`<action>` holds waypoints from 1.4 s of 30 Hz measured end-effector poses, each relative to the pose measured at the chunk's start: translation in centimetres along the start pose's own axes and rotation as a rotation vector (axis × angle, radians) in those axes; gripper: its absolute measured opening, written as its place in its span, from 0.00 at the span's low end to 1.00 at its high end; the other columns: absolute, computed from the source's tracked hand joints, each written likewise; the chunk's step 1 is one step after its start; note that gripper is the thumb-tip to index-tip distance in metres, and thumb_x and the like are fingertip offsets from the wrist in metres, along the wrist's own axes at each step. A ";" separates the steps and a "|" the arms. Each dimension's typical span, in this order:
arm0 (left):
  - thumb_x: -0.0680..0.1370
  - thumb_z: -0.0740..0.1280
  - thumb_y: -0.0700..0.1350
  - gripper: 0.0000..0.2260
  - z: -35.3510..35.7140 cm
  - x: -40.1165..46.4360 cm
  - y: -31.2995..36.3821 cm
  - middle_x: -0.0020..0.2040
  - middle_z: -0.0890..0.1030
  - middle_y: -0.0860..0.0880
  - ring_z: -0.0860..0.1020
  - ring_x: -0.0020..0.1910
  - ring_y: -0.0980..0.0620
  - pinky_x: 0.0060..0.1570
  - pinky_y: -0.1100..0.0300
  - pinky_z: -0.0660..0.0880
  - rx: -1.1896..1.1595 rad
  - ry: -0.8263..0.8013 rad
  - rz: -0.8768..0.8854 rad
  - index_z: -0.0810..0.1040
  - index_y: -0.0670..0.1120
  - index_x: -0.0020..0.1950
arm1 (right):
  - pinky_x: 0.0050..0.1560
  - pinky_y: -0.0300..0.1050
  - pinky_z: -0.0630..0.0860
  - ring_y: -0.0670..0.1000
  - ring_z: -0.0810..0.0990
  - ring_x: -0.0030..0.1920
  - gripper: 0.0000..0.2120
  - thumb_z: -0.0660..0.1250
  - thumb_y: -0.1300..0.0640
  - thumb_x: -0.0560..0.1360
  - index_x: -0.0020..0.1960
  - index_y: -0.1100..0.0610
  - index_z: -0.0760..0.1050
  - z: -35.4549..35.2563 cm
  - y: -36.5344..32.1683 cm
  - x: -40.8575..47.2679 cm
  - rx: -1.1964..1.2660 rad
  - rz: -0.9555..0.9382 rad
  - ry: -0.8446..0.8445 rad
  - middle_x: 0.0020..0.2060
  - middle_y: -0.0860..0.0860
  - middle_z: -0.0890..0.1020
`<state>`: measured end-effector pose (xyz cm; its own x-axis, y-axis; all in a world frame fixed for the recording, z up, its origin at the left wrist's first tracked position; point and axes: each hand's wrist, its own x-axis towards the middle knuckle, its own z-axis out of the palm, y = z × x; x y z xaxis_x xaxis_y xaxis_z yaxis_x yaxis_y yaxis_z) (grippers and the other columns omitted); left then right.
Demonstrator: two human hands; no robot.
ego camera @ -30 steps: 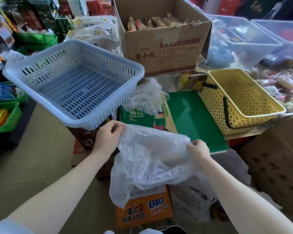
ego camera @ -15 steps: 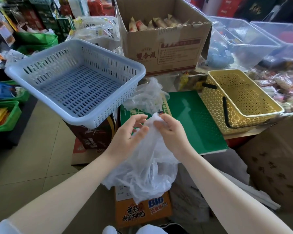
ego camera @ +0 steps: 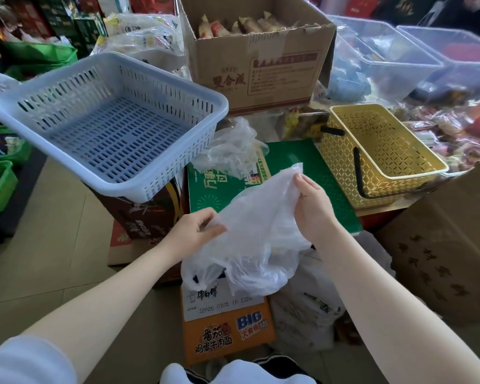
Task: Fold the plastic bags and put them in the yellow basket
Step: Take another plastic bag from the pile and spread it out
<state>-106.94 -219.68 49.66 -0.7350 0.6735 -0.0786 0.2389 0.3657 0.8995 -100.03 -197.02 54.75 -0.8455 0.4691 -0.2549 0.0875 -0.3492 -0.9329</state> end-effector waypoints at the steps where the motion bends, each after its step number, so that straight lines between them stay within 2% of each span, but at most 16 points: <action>1: 0.73 0.68 0.53 0.12 -0.2 -0.1 -0.1 0.29 0.66 0.54 0.64 0.30 0.57 0.32 0.64 0.61 -0.003 0.043 0.020 0.70 0.49 0.34 | 0.53 0.49 0.76 0.52 0.79 0.44 0.10 0.59 0.57 0.80 0.45 0.57 0.78 -0.4 -0.1 0.4 -0.029 0.001 0.067 0.39 0.51 0.81; 3: 0.72 0.69 0.52 0.11 -0.3 -0.1 -0.5 0.27 0.66 0.54 0.62 0.28 0.58 0.31 0.67 0.60 0.017 0.107 0.039 0.73 0.48 0.34 | 0.55 0.56 0.75 0.56 0.76 0.46 0.11 0.61 0.55 0.79 0.44 0.57 0.79 -0.9 0.0 0.9 -0.129 0.013 0.164 0.41 0.55 0.78; 7: 0.70 0.68 0.52 0.09 -0.5 -0.3 -2.2 0.28 0.73 0.57 0.69 0.28 0.59 0.31 0.69 0.63 0.076 0.091 0.091 0.76 0.52 0.31 | 0.35 0.45 0.62 0.53 0.63 0.33 0.15 0.58 0.56 0.80 0.37 0.63 0.69 -0.8 0.7 1.2 -0.403 -0.104 0.244 0.32 0.56 0.65; 9: 0.71 0.65 0.54 0.14 -0.8 -0.2 -3.2 0.28 0.72 0.55 0.70 0.29 0.57 0.32 0.65 0.64 0.177 0.073 0.085 0.73 0.52 0.27 | 0.30 0.42 0.56 0.49 0.58 0.29 0.16 0.58 0.58 0.80 0.33 0.60 0.63 -0.7 1.0 1.1 -0.489 -0.167 0.240 0.27 0.51 0.60; 12: 0.75 0.62 0.57 0.21 -0.9 0.0 -4.2 0.35 0.68 0.50 0.70 0.35 0.51 0.37 0.56 0.65 0.534 -0.054 -0.093 0.67 0.48 0.25 | 0.26 0.39 0.54 0.45 0.57 0.26 0.17 0.58 0.58 0.80 0.33 0.57 0.61 -0.6 1.7 0.5 -0.634 -0.200 0.093 0.26 0.48 0.60; 14: 0.74 0.65 0.57 0.17 -0.7 0.1 -4.3 0.47 0.71 0.50 0.73 0.45 0.52 0.47 0.57 0.70 0.610 -0.132 -0.228 0.72 0.48 0.31 | 0.23 0.38 0.54 0.44 0.57 0.24 0.17 0.58 0.57 0.80 0.33 0.57 0.61 -0.3 2.1 -0.2 -0.705 -0.188 -0.046 0.26 0.49 0.60; 15: 0.73 0.66 0.58 0.14 -0.5 0.2 -3.8 0.52 0.71 0.51 0.73 0.51 0.54 0.52 0.58 0.70 0.582 -0.148 -0.232 0.74 0.48 0.39 | 0.23 0.38 0.54 0.44 0.57 0.23 0.18 0.59 0.57 0.80 0.32 0.57 0.61 -0.2 2.2 -0.4 -0.734 -0.186 -0.088 0.26 0.50 0.61; 17: 0.72 0.67 0.60 0.21 0.2 0.6 -1.5 0.57 0.69 0.54 0.69 0.58 0.56 0.58 0.59 0.67 0.384 -0.088 -0.179 0.71 0.47 0.57 | 0.23 0.37 0.55 0.43 0.58 0.22 0.20 0.60 0.56 0.79 0.30 0.55 0.60 0.3 2.2 -0.7 -0.793 -0.196 -0.131 0.24 0.49 0.62; 19: 0.73 0.67 0.57 0.24 1.2 1.4 1.4 0.58 0.71 0.56 0.69 0.60 0.58 0.61 0.59 0.66 0.125 -0.015 -0.114 0.66 0.48 0.64 | 0.23 0.36 0.57 0.43 0.60 0.21 0.20 0.62 0.55 0.78 0.29 0.54 0.62 0.9 2.0 -0.9 -0.841 -0.211 -0.156 0.23 0.47 0.65; 21: 0.75 0.67 0.54 0.18 2.1 2.4 3.7 0.55 0.75 0.56 0.73 0.58 0.57 0.57 0.58 0.70 -0.021 -0.028 -0.047 0.68 0.50 0.61 | 0.24 0.37 0.60 0.42 0.62 0.20 0.17 0.64 0.55 0.77 0.31 0.52 0.66 1.4 1.7 -0.9 -0.824 -0.212 -0.186 0.23 0.47 0.68; 25: 0.75 0.65 0.55 0.13 3.0 3.2 5.4 0.42 0.81 0.47 0.78 0.42 0.44 0.42 0.48 0.74 -0.066 0.015 0.084 0.78 0.46 0.49 | 0.25 0.35 0.61 0.43 0.64 0.23 0.11 0.68 0.54 0.74 0.38 0.59 0.71 1.3 0.9 -1.0 -0.825 -0.250 -0.240 0.25 0.48 0.70; 28: 0.79 0.63 0.47 0.12 3.4 3.2 5.8 0.29 0.70 0.55 0.66 0.29 0.55 0.32 0.59 0.64 -0.129 0.127 0.101 0.70 0.44 0.37 | 0.31 0.41 0.61 0.48 0.65 0.31 0.19 0.74 0.53 0.69 0.40 0.67 0.70 -0.1 0.8 -1.1 -0.896 -0.205 -0.319 0.31 0.53 0.69; 32: 0.80 0.59 0.49 0.14 3.2 3.2 5.3 0.31 0.64 0.51 0.63 0.31 0.54 0.34 0.59 0.62 -0.177 0.291 -0.027 0.65 0.43 0.37 | 0.30 0.41 0.59 0.47 0.63 0.28 0.15 0.71 0.56 0.71 0.32 0.58 0.67 -2.7 1.0 -1.3 -1.104 -0.074 -0.334 0.26 0.48 0.66; 37: 0.80 0.59 0.48 0.12 2.7 2.9 3.0 0.33 0.70 0.50 0.68 0.33 0.53 0.38 0.57 0.66 -0.265 0.377 -0.198 0.70 0.47 0.38 | 0.30 0.42 0.62 0.48 0.68 0.29 0.12 0.66 0.55 0.75 0.36 0.61 0.71 -5.6 2.1 -0.6 -1.223 0.016 -0.171 0.29 0.50 0.72; 39: 0.80 0.59 0.47 0.11 2.5 2.8 1.8 0.36 0.74 0.45 0.72 0.35 0.50 0.38 0.57 0.68 -0.164 0.371 -0.262 0.72 0.44 0.41 | 0.28 0.42 0.60 0.49 0.65 0.28 0.16 0.66 0.54 0.75 0.34 0.60 0.67 -5.9 2.7 -0.6 -1.149 0.041 -0.070 0.28 0.50 0.68; 42: 0.78 0.62 0.41 0.08 2.2 2.3 0.4 0.52 0.76 0.39 0.75 0.52 0.41 0.48 0.51 0.71 0.206 0.413 -0.328 0.72 0.39 0.54 | 0.28 0.42 0.57 0.49 0.61 0.28 0.20 0.69 0.52 0.73 0.31 0.58 0.62 -5.1 3.0 -0.9 -1.075 0.014 -0.068 0.26 0.50 0.64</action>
<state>-107.17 -216.60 48.89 -0.9689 0.2114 -0.1283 0.0445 0.6594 0.7505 -96.34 -194.36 50.85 -0.8654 0.4133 -0.2833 0.4865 0.5574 -0.6728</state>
